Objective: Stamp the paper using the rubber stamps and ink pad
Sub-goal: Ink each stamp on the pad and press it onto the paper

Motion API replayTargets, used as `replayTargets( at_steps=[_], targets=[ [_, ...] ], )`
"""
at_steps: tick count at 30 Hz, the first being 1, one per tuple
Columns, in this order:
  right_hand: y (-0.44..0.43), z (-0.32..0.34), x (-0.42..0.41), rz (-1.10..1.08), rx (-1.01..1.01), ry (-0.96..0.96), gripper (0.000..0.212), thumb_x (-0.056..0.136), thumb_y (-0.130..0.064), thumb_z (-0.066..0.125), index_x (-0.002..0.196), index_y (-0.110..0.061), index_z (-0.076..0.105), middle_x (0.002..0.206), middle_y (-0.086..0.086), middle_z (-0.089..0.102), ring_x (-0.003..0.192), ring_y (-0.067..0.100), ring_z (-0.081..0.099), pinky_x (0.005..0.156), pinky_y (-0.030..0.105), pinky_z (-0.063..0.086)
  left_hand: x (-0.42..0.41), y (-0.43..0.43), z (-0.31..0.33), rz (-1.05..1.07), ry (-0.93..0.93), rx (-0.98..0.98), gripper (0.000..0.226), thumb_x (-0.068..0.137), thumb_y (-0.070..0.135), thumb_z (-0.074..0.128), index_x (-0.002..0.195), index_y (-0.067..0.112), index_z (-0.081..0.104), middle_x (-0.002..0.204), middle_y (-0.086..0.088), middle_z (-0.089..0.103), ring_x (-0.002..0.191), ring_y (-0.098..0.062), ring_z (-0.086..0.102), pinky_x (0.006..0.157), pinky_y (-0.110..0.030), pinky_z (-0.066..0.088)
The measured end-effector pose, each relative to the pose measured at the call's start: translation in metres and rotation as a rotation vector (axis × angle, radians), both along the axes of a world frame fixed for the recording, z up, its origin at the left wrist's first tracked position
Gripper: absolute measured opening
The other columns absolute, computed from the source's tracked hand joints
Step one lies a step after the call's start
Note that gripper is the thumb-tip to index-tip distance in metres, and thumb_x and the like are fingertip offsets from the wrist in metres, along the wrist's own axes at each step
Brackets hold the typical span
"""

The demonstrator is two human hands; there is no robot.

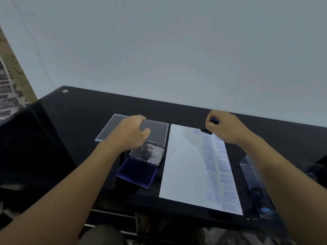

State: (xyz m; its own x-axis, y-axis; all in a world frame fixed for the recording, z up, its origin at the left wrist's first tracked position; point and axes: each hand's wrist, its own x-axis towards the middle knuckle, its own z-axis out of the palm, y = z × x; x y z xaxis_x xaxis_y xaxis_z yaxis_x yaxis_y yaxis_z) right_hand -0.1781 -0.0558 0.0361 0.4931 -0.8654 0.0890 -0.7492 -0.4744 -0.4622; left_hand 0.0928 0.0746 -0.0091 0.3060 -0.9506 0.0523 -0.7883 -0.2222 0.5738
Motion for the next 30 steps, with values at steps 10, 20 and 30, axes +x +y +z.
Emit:
replayTargets(
  at_steps=[10,20,30],
  targets=[
    [0.062,-0.033,0.051,0.049,0.053,-0.099,0.006,0.091,-0.022,0.061,0.089,-0.017,0.063,0.087,-0.005,0.063,0.075,0.012,0.057,0.059,0.021,0.04,0.036,0.065,-0.051,0.179,-0.053,0.008,0.053,0.096,0.035,0.055,0.145,0.016,0.045,0.158,-0.006,0.031,0.148,-0.023,0.02,0.121,-0.039,0.019],
    [0.115,-0.051,0.12,0.328,0.134,-0.064,0.011,0.099,-0.03,0.049,0.093,-0.021,0.051,0.086,0.001,0.063,0.073,0.018,0.06,0.06,0.031,0.047,0.038,0.092,-0.091,0.224,-0.167,0.026,0.053,0.099,0.04,0.047,0.148,0.02,0.042,0.16,0.0,0.028,0.15,-0.02,0.015,0.122,-0.043,0.009],
    [0.13,-0.057,0.147,0.512,0.087,0.161,0.008,0.101,-0.025,0.044,0.102,-0.018,0.048,0.098,0.005,0.062,0.086,0.023,0.058,0.076,0.041,0.051,0.035,0.094,-0.095,0.236,-0.224,-0.024,0.05,0.103,0.041,0.036,0.148,0.021,0.041,0.16,0.001,0.029,0.15,-0.02,0.016,0.121,-0.043,0.011]
  ],
)
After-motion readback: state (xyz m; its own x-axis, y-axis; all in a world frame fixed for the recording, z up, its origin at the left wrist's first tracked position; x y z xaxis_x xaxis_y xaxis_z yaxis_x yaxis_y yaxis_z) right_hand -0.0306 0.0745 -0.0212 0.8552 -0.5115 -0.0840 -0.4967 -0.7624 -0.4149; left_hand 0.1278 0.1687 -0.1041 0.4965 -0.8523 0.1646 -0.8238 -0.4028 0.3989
